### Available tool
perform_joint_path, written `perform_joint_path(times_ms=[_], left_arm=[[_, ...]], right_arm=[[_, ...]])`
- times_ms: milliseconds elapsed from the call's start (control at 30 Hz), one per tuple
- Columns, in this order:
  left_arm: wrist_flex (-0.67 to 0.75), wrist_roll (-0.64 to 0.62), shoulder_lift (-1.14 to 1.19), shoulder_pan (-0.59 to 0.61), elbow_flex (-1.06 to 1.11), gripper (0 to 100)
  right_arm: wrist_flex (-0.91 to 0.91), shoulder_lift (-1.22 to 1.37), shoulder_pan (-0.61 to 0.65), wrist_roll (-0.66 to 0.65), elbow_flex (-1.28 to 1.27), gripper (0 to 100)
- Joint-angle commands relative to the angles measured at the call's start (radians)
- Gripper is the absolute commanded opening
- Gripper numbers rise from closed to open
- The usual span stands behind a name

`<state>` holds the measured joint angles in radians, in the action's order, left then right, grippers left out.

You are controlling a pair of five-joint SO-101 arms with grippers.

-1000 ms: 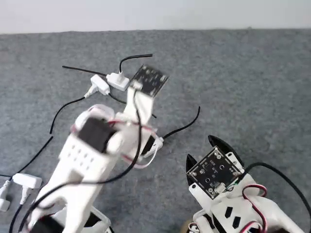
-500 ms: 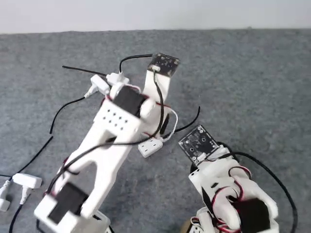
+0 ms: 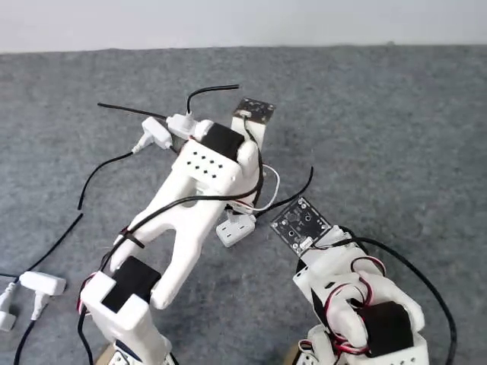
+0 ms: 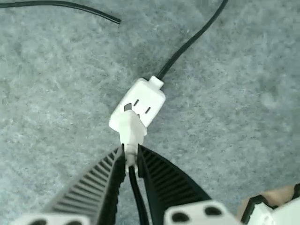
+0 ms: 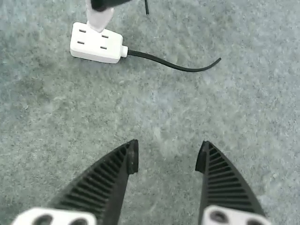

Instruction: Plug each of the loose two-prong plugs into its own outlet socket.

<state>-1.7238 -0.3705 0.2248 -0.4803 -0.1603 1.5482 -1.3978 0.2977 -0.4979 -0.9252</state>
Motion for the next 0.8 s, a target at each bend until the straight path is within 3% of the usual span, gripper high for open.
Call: perform_joint_path(times_ms=[0, 367, 767], left_arm=[[-0.034, -0.055, -0.006, -0.026, -0.042, 1], [-0.034, -0.06, -0.014, -0.061, 0.03, 1], [-0.034, -0.374, -0.015, -0.061, 0.033, 1]], right_arm=[[-0.022, 0.021, -0.015, -0.011, 0.008, 21.5], [-0.016, 0.021, -0.016, -0.011, 0.011, 21.5], [-0.016, 0.021, -0.018, -0.011, 0.011, 21.5]])
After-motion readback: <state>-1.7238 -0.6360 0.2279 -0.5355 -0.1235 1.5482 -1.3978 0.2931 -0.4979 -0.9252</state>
